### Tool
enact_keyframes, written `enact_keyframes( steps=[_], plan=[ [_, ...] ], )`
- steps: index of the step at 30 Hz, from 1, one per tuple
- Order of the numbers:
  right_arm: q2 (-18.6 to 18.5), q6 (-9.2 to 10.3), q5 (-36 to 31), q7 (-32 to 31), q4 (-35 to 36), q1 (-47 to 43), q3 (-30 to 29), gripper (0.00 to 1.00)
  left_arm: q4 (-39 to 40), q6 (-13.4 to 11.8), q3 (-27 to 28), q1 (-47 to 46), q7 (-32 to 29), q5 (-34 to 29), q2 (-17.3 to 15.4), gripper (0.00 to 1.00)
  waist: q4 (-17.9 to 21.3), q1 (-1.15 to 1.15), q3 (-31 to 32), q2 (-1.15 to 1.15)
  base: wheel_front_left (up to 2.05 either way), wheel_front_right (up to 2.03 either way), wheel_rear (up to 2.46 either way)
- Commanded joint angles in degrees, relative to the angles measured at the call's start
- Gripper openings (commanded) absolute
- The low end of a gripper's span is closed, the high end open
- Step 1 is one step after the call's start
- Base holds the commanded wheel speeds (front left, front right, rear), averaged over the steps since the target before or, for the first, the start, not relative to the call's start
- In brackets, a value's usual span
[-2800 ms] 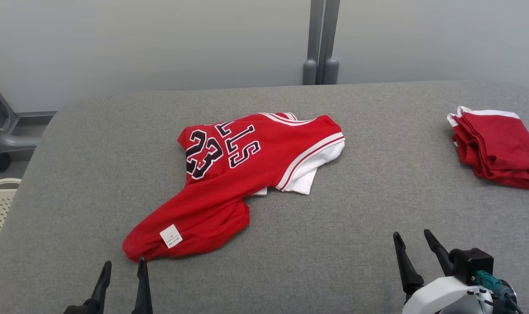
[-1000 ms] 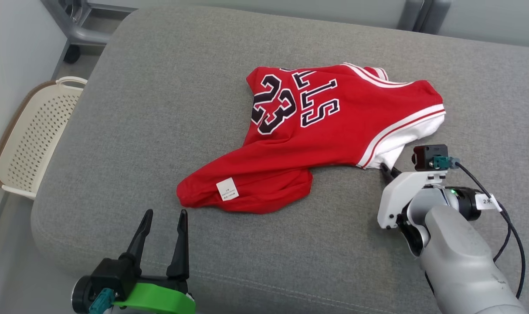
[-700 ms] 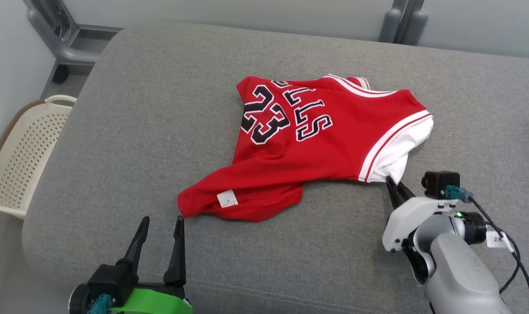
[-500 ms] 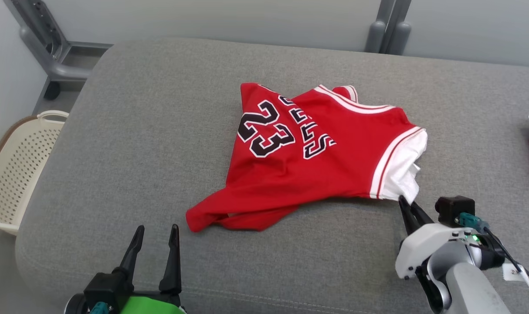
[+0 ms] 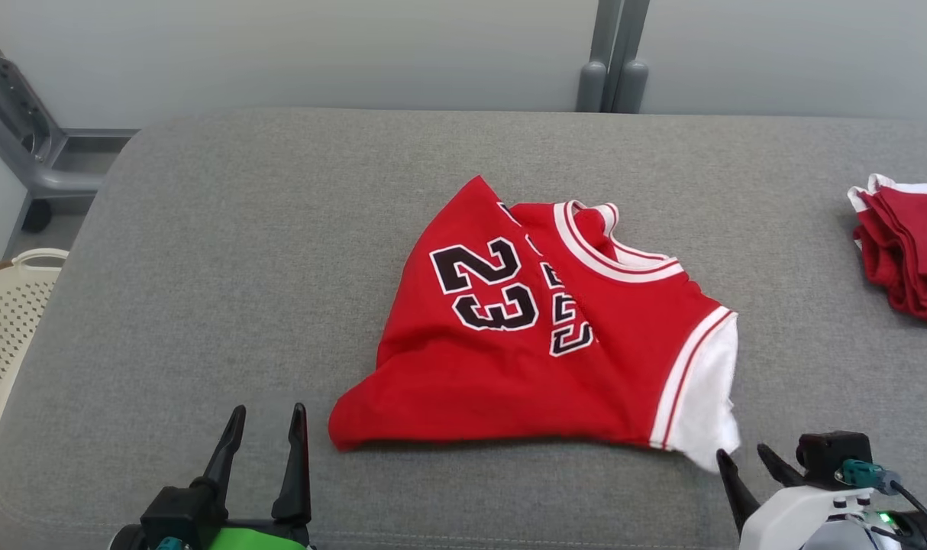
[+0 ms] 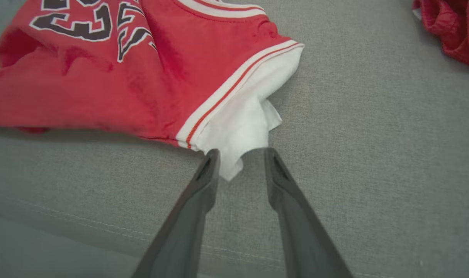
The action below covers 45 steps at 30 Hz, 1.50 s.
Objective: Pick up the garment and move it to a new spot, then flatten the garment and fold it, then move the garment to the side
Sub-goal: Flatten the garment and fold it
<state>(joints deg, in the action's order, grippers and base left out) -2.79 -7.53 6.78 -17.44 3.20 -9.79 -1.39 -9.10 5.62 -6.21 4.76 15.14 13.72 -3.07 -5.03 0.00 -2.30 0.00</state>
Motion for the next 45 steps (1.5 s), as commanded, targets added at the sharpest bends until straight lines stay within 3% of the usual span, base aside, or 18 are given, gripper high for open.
enact_keyframes(
  steps=[1,6,15,34,39,40,41,43,45],
  plan=[
    [-0.1,0.08,-0.1,-1.7,0.6,-1.1,-0.5,1.00,-0.2,0.3,0.0,-0.1,0.0,-0.3,-0.2,1.00,0.7,0.00,0.3,0.00,0.00,0.00,0.00],
    [-0.2,0.08,-0.9,-4.2,2.0,-1.4,-3.0,1.00,-0.3,0.2,0.3,-0.1,0.0,-0.3,-0.2,1.00,1.5,0.00,0.7,0.00,0.00,0.00,0.00],
    [-0.2,0.08,-4.9,-2.6,1.2,3.5,-7.5,1.00,-0.2,0.3,0.2,-1.0,0.0,-0.4,-0.1,1.00,1.6,0.00,0.6,0.00,0.00,0.00,0.00],
    [-0.2,0.08,-9.6,4.2,-18.3,14.6,-9.9,1.00,0.1,0.4,0.3,-2.6,0.0,-0.6,0.1,1.00,-1.6,0.00,-3.1,0.00,0.00,0.00,0.00],
    [-0.2,0.08,-9.7,4.4,-23.1,17.2,-9.3,0.94,-0.1,0.6,0.4,-3.2,0.0,-0.7,0.1,1.00,-2.1,0.00,-4.0,0.00,0.00,0.00,0.00],
    [-0.2,0.08,-9.6,4.6,-23.9,17.7,-9.1,0.92,-0.2,0.7,0.4,-3.3,0.0,-0.7,0.1,1.00,-2.2,0.00,-4.1,0.00,0.00,0.00,0.00],
    [-0.2,0.08,-9.7,4.3,-24.8,18.0,-8.9,0.82,-0.2,0.7,0.3,-3.3,0.0,-0.7,0.1,1.00,-2.3,0.00,-4.2,0.00,0.00,0.00,0.00],
    [-0.2,0.08,-9.5,4.6,-26.1,18.6,-8.9,0.53,-0.2,0.8,0.2,-3.4,0.0,-0.7,0.1,1.00,-2.6,0.00,-4.4,0.00,0.00,0.00,0.00],
    [-0.2,0.08,-9.2,4.3,-27.6,19.2,-8.9,0.31,-0.3,0.8,0.1,-3.5,0.0,-0.7,0.1,1.00,-2.8,0.00,-4.6,0.00,0.00,0.00,0.00]
  ],
)
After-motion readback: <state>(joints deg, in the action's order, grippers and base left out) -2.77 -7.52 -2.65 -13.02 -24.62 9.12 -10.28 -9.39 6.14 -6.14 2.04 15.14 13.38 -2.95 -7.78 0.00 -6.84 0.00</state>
